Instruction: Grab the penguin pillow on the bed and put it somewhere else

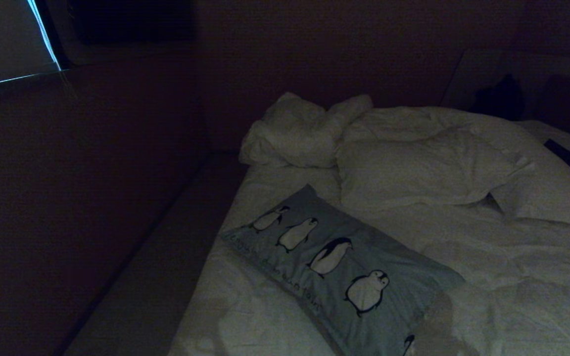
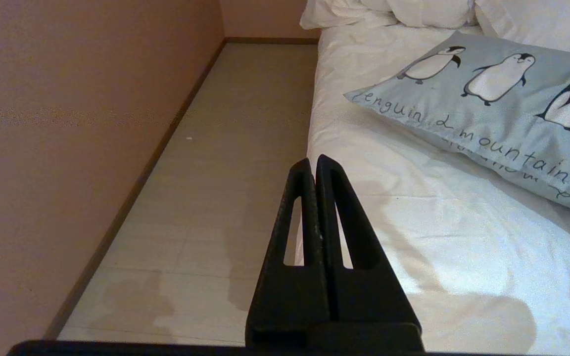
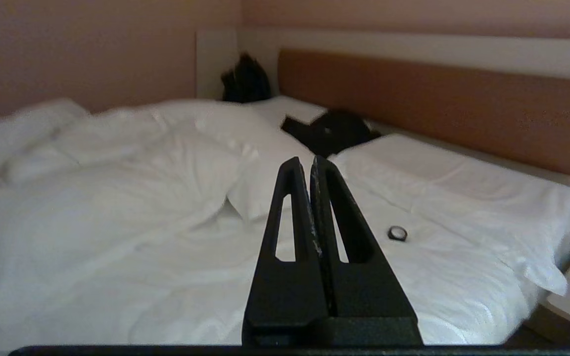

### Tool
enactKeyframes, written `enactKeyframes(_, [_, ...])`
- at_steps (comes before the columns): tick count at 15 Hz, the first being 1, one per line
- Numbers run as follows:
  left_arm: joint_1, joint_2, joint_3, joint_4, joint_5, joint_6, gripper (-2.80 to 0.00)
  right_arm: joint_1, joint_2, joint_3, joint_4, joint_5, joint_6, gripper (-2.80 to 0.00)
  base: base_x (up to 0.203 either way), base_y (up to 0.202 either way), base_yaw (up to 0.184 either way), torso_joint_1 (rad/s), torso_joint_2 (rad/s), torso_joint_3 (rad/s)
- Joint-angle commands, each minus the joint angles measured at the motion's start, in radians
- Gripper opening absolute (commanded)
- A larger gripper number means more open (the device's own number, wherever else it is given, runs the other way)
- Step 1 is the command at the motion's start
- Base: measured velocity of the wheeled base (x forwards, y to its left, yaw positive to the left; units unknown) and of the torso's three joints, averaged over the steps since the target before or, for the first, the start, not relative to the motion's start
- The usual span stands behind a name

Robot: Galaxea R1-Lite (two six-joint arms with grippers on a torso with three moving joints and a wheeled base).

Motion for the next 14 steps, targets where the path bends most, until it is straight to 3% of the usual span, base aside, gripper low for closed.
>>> enactKeyframes(1, [0.000,0.000,0.002,0.000,0.000,-0.001,-2.80,0.006,-0.163,0.016,0.089,0.140,0.001,-2.80,0.000,0.000,0.000,0.000,0.00,0.000])
enactKeyframes(2, [-0.001,0.000,0.002,0.000,0.000,0.000,-2.80,0.009,-0.214,0.018,0.147,0.206,0.013,-2.80,0.000,0.000,0.000,0.000,0.00,0.000])
enactKeyframes(4, [0.000,0.000,0.002,0.000,0.000,0.001,-2.80,0.036,-0.230,0.018,0.226,0.280,0.135,-2.80,0.000,0.000,0.000,0.000,0.00,0.000])
enactKeyframes(7, [0.000,0.000,0.002,0.000,0.000,0.001,-2.80,0.141,-0.266,0.000,0.399,0.311,0.168,-2.80,0.000,0.000,0.000,0.000,0.00,0.000])
enactKeyframes(11, [0.000,0.000,0.002,0.000,0.000,0.000,-2.80,0.132,-0.338,0.018,0.412,0.335,0.188,-2.80,0.000,0.000,0.000,0.000,0.00,0.000])
enactKeyframes(14, [0.000,0.000,0.002,0.000,0.000,0.001,-2.80,0.127,-0.459,0.048,0.420,0.494,0.201,-2.80,0.000,0.000,0.000,0.000,0.00,0.000])
